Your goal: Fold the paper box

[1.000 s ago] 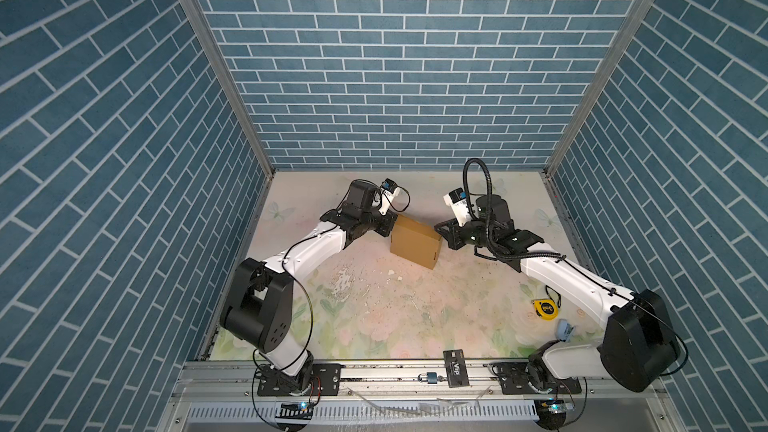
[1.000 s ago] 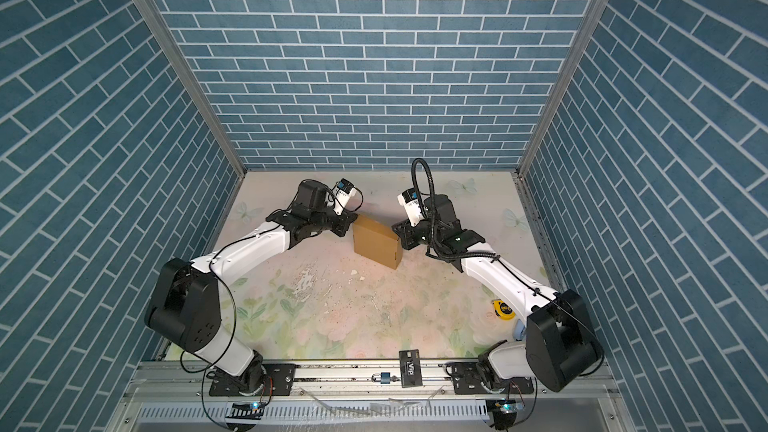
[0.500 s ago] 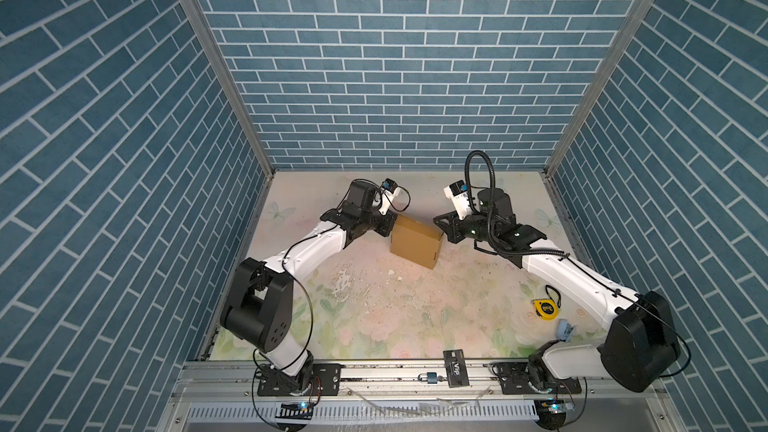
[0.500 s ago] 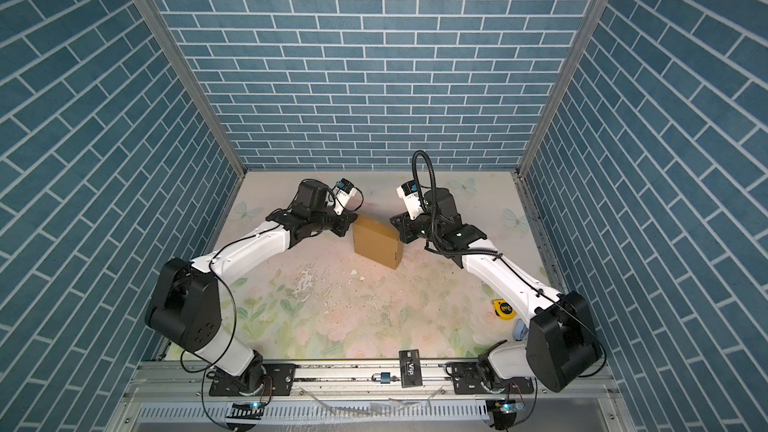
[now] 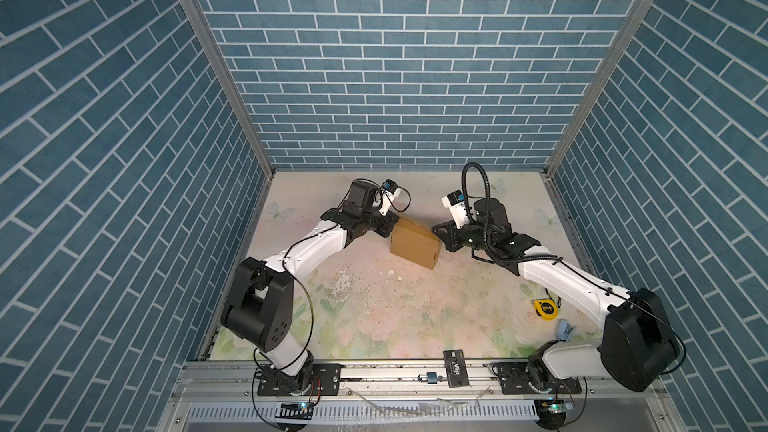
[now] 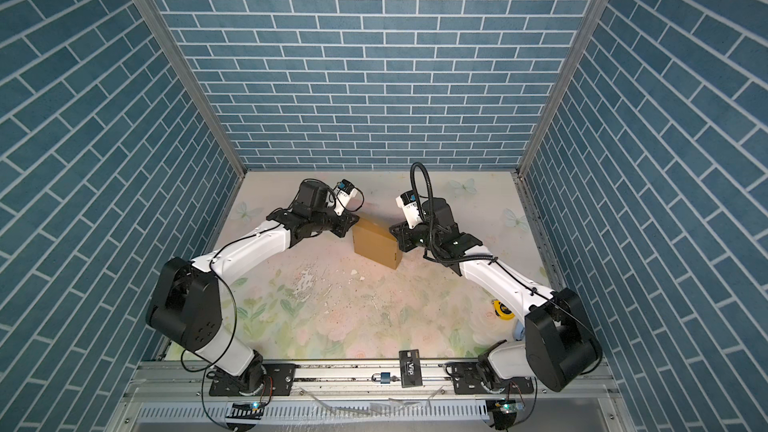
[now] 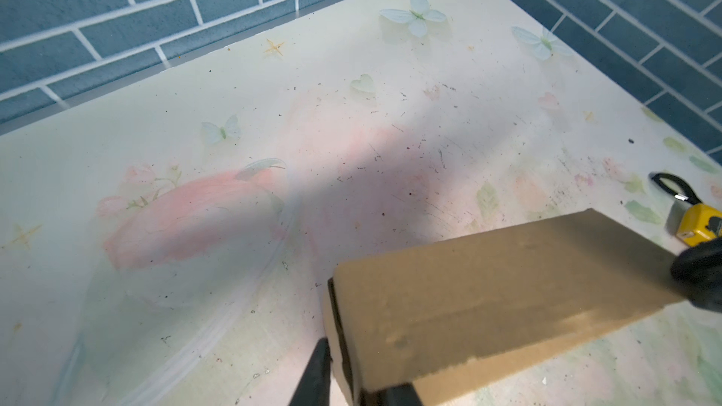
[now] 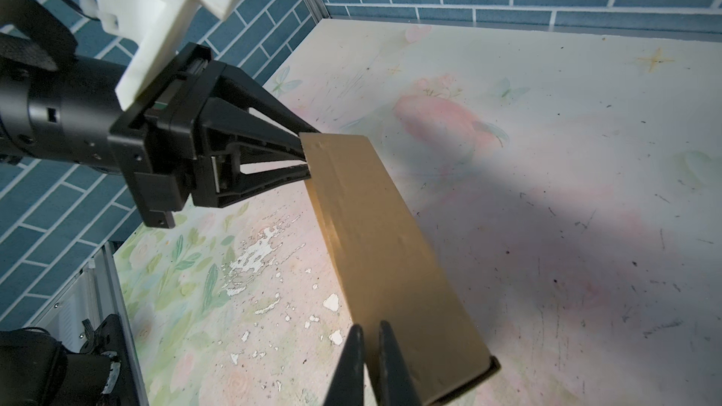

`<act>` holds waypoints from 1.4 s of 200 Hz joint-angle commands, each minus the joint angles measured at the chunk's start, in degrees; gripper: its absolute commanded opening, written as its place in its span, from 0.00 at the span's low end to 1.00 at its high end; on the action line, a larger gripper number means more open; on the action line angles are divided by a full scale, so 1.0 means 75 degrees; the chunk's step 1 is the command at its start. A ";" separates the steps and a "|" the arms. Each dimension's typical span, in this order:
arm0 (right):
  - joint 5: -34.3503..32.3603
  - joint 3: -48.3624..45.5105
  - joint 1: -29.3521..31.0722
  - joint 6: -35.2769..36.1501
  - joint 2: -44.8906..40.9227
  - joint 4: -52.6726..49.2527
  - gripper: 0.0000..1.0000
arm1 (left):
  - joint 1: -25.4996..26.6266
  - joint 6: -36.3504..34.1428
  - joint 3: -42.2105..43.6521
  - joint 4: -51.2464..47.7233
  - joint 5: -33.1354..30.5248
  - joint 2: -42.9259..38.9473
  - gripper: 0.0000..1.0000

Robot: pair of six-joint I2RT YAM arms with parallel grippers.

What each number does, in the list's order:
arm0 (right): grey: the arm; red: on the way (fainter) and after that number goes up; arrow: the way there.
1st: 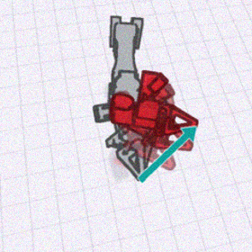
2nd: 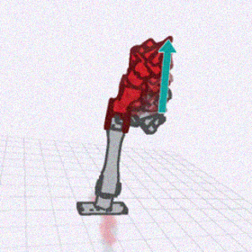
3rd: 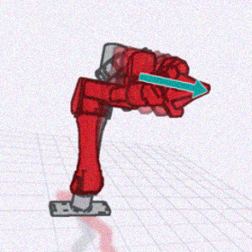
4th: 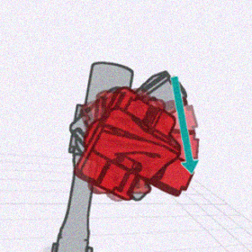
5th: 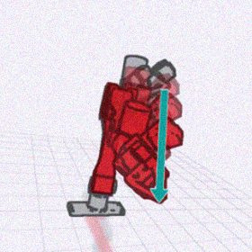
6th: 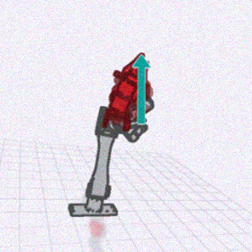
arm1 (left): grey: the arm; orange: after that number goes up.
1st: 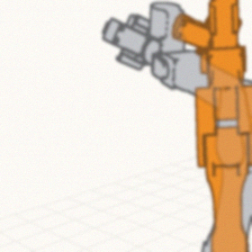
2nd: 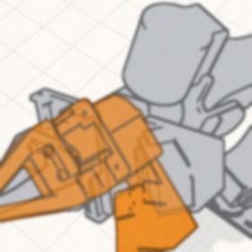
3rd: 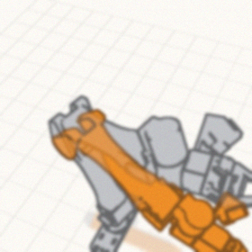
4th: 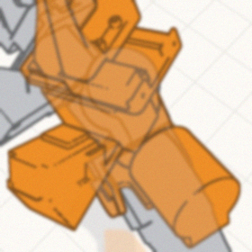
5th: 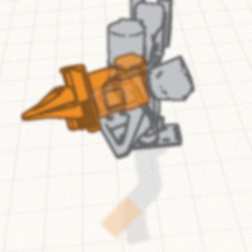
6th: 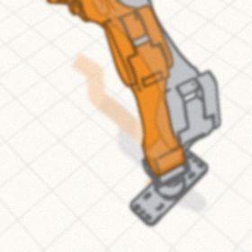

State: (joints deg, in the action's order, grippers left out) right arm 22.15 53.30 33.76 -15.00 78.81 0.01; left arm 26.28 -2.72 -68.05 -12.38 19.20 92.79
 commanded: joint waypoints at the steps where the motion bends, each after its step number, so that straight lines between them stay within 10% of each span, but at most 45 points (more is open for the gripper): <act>1: -0.0134 -0.0268 0.0058 -0.0043 0.0221 -0.0048 0.11 | 0.0114 -0.0386 0.0108 -0.1103 -0.0100 0.0161 0.32; 280: -0.0971 0.0541 0.0081 0.0539 0.0497 -0.0581 0.11 | -0.0158 -0.0985 -0.1314 -0.2772 0.0576 -0.0203 0.39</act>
State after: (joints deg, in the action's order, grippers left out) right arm 15.46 54.78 34.46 -13.85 81.89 0.10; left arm 25.50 -9.89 -76.20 -31.11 22.46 91.59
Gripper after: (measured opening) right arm 0.108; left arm 0.390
